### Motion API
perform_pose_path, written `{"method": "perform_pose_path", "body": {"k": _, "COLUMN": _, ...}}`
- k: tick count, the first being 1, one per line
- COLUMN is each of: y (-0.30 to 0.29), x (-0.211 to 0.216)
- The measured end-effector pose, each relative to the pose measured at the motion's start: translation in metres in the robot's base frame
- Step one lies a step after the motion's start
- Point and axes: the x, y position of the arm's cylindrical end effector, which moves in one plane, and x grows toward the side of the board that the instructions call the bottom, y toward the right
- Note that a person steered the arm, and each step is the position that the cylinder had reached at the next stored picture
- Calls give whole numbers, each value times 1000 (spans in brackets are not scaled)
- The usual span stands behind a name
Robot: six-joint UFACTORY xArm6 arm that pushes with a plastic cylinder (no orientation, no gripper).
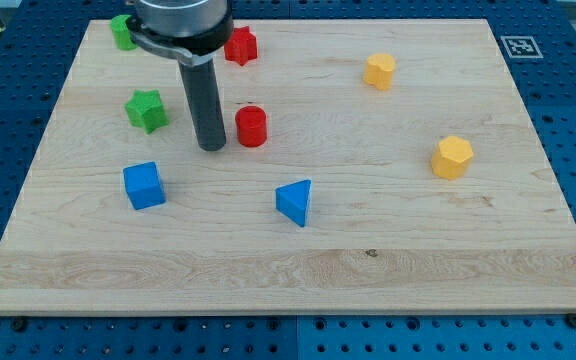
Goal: Move blue cube right towards blue triangle
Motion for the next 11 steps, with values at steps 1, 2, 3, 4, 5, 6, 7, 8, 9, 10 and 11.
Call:
{"method": "perform_pose_path", "body": {"k": 1, "y": -9, "x": 11}}
{"method": "perform_pose_path", "body": {"k": 2, "y": -40, "x": 24}}
{"method": "perform_pose_path", "body": {"k": 3, "y": -65, "x": 24}}
{"method": "perform_pose_path", "body": {"k": 4, "y": -78, "x": 27}}
{"method": "perform_pose_path", "body": {"k": 5, "y": -80, "x": 49}}
{"method": "perform_pose_path", "body": {"k": 6, "y": -82, "x": 54}}
{"method": "perform_pose_path", "body": {"k": 7, "y": -114, "x": 65}}
{"method": "perform_pose_path", "body": {"k": 8, "y": -114, "x": 72}}
{"method": "perform_pose_path", "body": {"k": 9, "y": -102, "x": 93}}
{"method": "perform_pose_path", "body": {"k": 10, "y": -94, "x": 93}}
{"method": "perform_pose_path", "body": {"k": 11, "y": -67, "x": 93}}
